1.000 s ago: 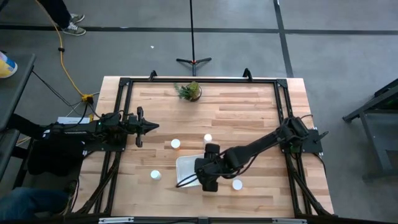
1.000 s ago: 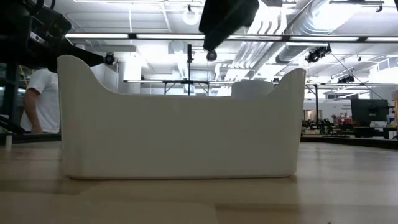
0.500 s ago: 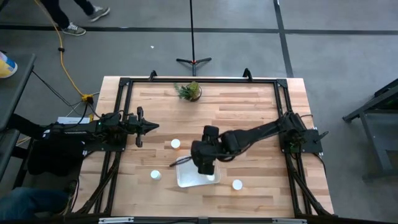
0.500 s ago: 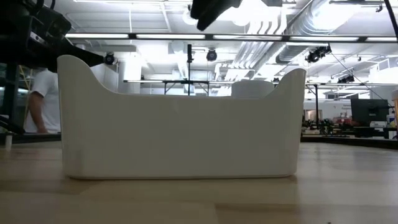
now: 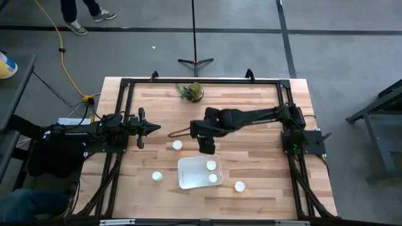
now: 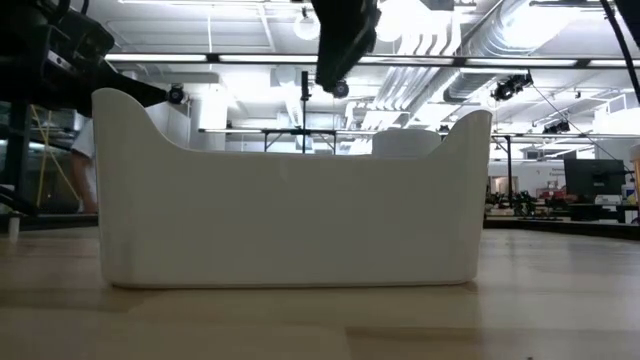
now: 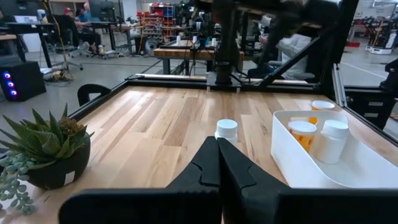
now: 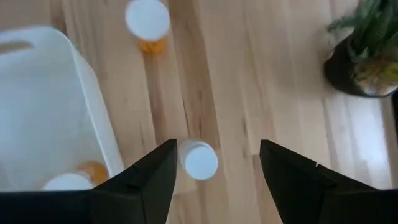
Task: Pick and place pill bottles into a basket
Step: Put the top white pill bottle into the white bin
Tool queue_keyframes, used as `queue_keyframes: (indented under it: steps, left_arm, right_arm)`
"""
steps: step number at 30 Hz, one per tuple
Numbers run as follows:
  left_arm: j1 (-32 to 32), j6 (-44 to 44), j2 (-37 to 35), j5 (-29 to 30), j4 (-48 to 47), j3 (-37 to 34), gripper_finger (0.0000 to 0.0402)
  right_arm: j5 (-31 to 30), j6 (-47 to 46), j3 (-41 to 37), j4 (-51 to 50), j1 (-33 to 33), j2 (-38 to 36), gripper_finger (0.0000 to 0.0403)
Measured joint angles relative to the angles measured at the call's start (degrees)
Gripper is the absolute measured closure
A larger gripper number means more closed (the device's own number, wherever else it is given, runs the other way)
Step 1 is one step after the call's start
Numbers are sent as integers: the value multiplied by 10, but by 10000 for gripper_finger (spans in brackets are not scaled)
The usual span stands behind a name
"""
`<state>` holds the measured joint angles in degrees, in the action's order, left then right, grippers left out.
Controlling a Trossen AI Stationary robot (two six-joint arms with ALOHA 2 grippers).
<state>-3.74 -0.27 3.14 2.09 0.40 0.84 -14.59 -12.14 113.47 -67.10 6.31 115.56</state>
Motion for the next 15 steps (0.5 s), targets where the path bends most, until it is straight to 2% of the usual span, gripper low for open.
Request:
queue_keyframes:
  steps: [5,9,15]
  left_arm:
    - [0,0,0,3,0,0,360]
    - [0,0,0,3,0,0,379]
    - [0,0,0,5,0,0,379]
  right_arm:
    - [81,25,-33,-8,-35,0,160]
    - [103,57,-86,26,-47,0,143]
    - [120,87,-161,108,-48,0,139]
